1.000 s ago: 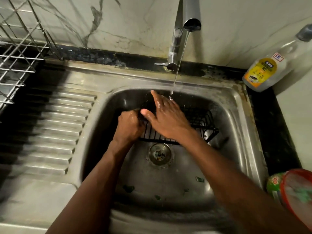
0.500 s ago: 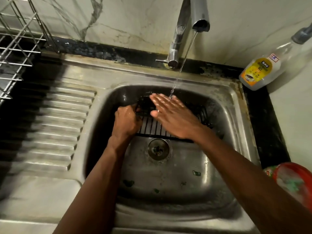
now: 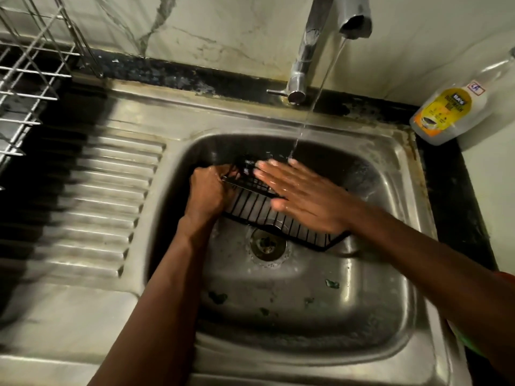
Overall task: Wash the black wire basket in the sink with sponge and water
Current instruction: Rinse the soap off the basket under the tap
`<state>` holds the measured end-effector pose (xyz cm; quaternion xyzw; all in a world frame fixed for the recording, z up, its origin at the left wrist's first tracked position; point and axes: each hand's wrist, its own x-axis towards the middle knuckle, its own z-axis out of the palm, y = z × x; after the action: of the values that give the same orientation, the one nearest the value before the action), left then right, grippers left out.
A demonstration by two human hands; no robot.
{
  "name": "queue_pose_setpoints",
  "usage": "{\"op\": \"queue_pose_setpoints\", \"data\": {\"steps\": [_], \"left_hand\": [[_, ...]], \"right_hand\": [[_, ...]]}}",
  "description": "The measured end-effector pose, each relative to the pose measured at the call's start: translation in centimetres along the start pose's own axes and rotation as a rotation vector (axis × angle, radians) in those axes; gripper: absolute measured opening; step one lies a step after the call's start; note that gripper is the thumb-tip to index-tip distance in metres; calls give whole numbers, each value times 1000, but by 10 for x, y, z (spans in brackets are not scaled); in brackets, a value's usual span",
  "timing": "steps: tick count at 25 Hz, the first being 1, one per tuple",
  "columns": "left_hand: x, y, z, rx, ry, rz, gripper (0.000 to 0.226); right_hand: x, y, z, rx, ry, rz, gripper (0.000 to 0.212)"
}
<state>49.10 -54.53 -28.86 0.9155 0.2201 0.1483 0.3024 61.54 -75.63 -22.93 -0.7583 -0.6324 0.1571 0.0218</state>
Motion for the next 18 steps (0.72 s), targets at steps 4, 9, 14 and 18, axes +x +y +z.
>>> {"op": "queue_pose_setpoints", "data": {"steps": [4,9,14,18], "left_hand": [[3,0,5,-50,-24,45,15],[4,-1,9,-58,15,116,38],[1,15,13,34,74,42,6],[2,11,16,98,5,80,12]], "right_hand": [[-5,0,-2,-40,-50,50,65],[77,-31,-13,54,-30,49,63],[-39,9,6,26,-3,55,64],[9,-7,3,-25,-16,53,65]]}}
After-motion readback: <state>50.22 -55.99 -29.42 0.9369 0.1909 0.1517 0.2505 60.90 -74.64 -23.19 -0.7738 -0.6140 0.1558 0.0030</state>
